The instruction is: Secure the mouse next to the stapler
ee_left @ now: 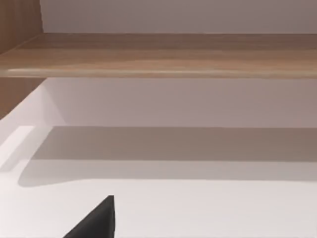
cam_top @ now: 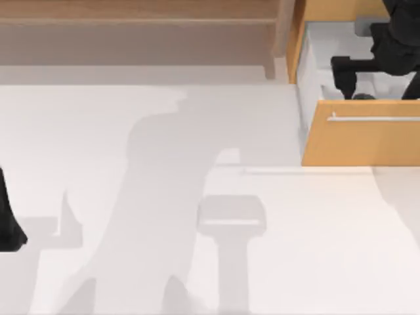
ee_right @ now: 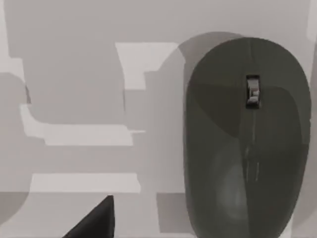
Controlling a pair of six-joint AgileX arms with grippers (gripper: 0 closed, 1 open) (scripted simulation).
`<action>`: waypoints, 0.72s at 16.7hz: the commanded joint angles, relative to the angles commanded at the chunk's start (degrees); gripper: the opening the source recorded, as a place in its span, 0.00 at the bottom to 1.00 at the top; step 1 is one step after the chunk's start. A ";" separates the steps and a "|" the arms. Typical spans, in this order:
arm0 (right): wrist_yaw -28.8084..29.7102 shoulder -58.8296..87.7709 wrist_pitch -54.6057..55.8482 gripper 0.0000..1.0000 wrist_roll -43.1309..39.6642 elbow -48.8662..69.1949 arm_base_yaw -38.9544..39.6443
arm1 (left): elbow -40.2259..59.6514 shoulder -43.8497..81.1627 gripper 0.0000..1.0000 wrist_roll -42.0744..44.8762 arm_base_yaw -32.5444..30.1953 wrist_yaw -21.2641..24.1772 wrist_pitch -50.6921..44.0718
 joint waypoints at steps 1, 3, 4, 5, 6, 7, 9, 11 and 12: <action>-0.12 1.11 -0.46 1.00 0.01 1.21 -0.09 | 0.00 0.00 1.00 0.00 0.00 0.00 0.00; -0.22 1.83 -0.73 1.00 0.01 2.02 -0.15 | 0.00 0.00 1.00 0.00 0.00 0.00 0.00; -0.22 1.83 -0.73 1.00 0.01 2.02 -0.15 | 0.00 0.00 1.00 0.00 0.00 0.00 0.00; -0.22 1.83 -0.73 1.00 0.01 2.02 -0.15 | 0.00 0.00 1.00 0.00 0.00 0.00 0.00; -0.22 1.83 -0.73 1.00 0.01 2.02 -0.15 | 0.00 0.00 1.00 0.00 0.00 0.00 0.00; -0.19 1.73 -0.64 1.00 0.00 1.87 -0.18 | 0.00 0.00 1.00 0.00 0.00 0.00 0.00; -0.20 1.68 -0.51 1.00 0.00 1.69 -0.18 | 0.00 0.00 1.00 0.00 0.00 0.00 0.00; -0.20 1.59 -0.03 1.00 0.01 1.10 -0.14 | 0.00 0.00 1.00 0.00 0.00 0.00 0.00; -0.20 1.57 0.27 1.00 0.01 0.74 -0.12 | 0.00 0.00 1.00 0.00 0.00 0.00 0.00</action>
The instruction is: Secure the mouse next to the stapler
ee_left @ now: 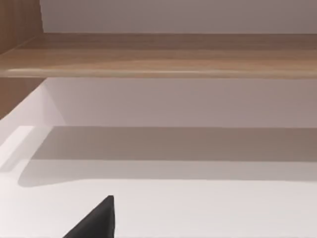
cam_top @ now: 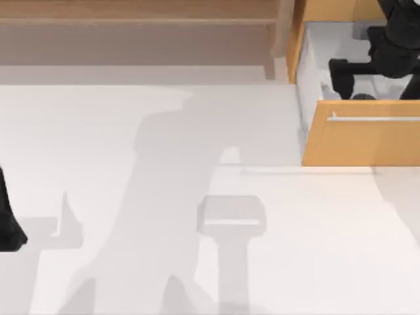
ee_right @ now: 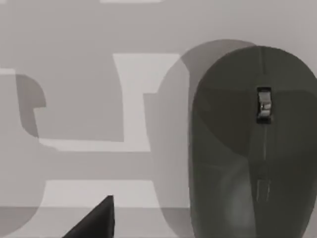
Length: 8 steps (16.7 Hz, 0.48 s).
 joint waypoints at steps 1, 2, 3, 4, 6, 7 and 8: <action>0.00 -0.01 0.30 1.00 0.01 -0.35 0.02 | 0.00 0.00 1.00 0.00 0.00 0.00 0.00; -0.01 -0.03 0.59 1.00 0.03 -0.66 0.03 | 0.00 0.00 1.00 0.00 0.00 0.00 0.00; -0.02 -0.06 0.85 1.00 0.04 -0.92 0.03 | 0.00 0.00 1.00 0.00 0.00 0.00 0.00; -0.02 -0.07 1.11 1.00 0.05 -1.16 0.04 | 0.00 0.00 1.00 0.00 0.00 0.00 0.00; 0.00 -0.02 1.64 1.00 0.06 -1.61 0.05 | 0.00 0.00 1.00 0.00 0.00 0.00 0.00; 0.02 0.06 1.95 1.00 0.06 -1.82 0.06 | 0.00 0.00 1.00 0.00 0.00 0.00 0.00; 0.04 0.19 2.30 1.00 0.05 -1.99 0.06 | 0.00 0.00 1.00 0.00 0.00 0.00 0.00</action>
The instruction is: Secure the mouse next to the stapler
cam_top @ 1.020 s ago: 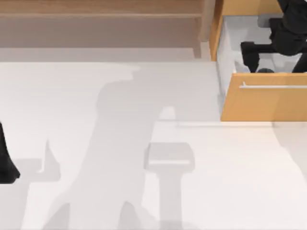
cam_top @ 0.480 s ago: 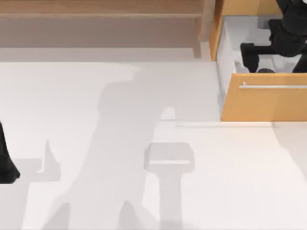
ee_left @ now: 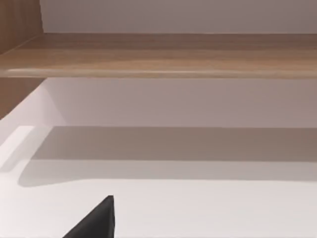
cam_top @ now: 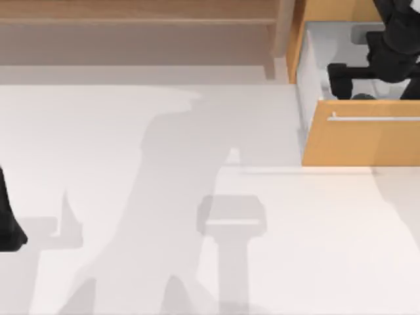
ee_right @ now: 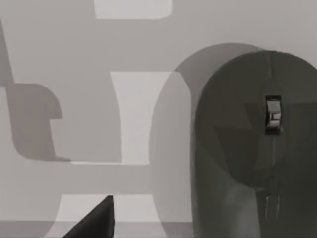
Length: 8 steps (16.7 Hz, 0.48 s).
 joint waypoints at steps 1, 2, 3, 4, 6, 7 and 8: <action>0.02 0.21 0.40 1.00 -0.01 -0.12 0.00 | 0.00 0.00 1.00 0.00 0.00 0.00 0.00; 0.03 0.51 0.85 1.00 -0.03 -0.19 -0.01 | 0.00 0.00 1.00 0.00 0.00 0.00 0.00; 0.03 0.89 1.35 1.00 -0.04 -0.22 -0.03 | 0.00 0.00 1.00 0.00 0.00 0.00 0.00; 0.00 1.38 1.81 1.00 -0.05 -0.28 -0.08 | 0.00 0.00 1.00 0.00 0.00 0.00 0.00; -0.04 1.80 2.09 1.00 -0.06 -0.39 -0.12 | 0.00 0.00 1.00 0.00 0.00 0.00 0.00; -0.04 1.80 2.09 1.00 -0.06 -0.39 -0.12 | 0.00 0.00 1.00 0.00 0.00 0.00 0.00; -0.04 1.80 2.09 1.00 -0.06 -0.39 -0.12 | 0.00 0.00 1.00 0.00 0.00 0.00 0.00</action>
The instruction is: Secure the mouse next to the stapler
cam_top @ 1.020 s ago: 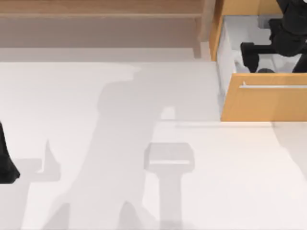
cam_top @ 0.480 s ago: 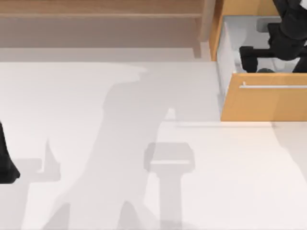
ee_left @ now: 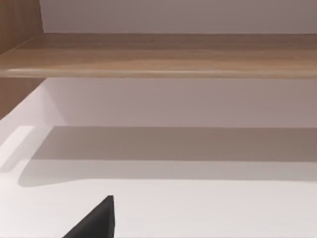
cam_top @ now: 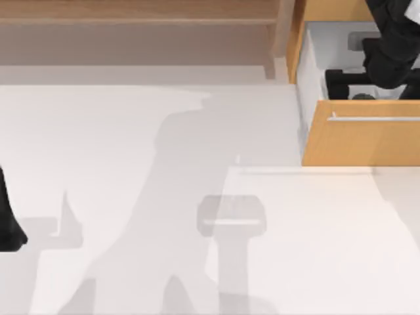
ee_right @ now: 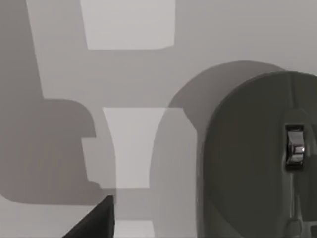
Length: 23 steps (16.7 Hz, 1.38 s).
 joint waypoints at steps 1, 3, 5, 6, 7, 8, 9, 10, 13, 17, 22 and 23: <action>0.00 0.00 0.00 1.00 0.00 0.00 0.00 | 0.00 0.00 1.00 0.00 0.00 0.00 0.00; 0.00 0.00 0.00 0.85 0.00 0.00 0.00 | 0.00 0.00 1.00 0.00 0.00 0.00 0.00; 0.00 0.00 0.00 0.70 0.00 0.00 0.00 | 0.00 0.00 1.00 0.00 0.00 0.00 0.00; 0.00 0.00 0.00 0.62 0.00 0.00 0.00 | 0.00 0.00 1.00 0.00 0.00 0.00 0.00; 0.00 0.00 0.00 0.55 0.00 0.00 0.00 | 0.00 0.00 1.00 0.00 0.00 0.00 0.00; 0.00 0.00 0.00 0.47 0.00 0.00 0.00 | 0.00 0.00 1.00 0.00 0.00 0.00 0.00; 0.00 0.00 0.00 0.40 0.00 0.00 0.00 | 0.00 0.00 1.00 0.00 0.00 0.00 0.00; 0.00 0.00 0.00 0.32 0.00 0.00 0.00 | 0.00 0.00 1.00 0.00 0.00 0.00 0.00; 0.00 0.00 0.00 0.10 0.00 0.00 0.00 | 0.00 0.00 1.00 0.00 0.00 0.00 0.00; 0.00 0.00 0.00 0.00 0.00 0.00 0.00 | 0.00 0.00 1.00 0.00 0.00 0.00 0.00; 0.00 0.00 0.00 0.00 0.00 0.00 0.00 | 0.00 0.00 1.00 0.00 0.00 0.00 0.00; -0.02 -0.07 -0.01 0.00 0.08 0.01 0.01 | 0.00 0.00 1.00 0.00 0.00 0.00 0.00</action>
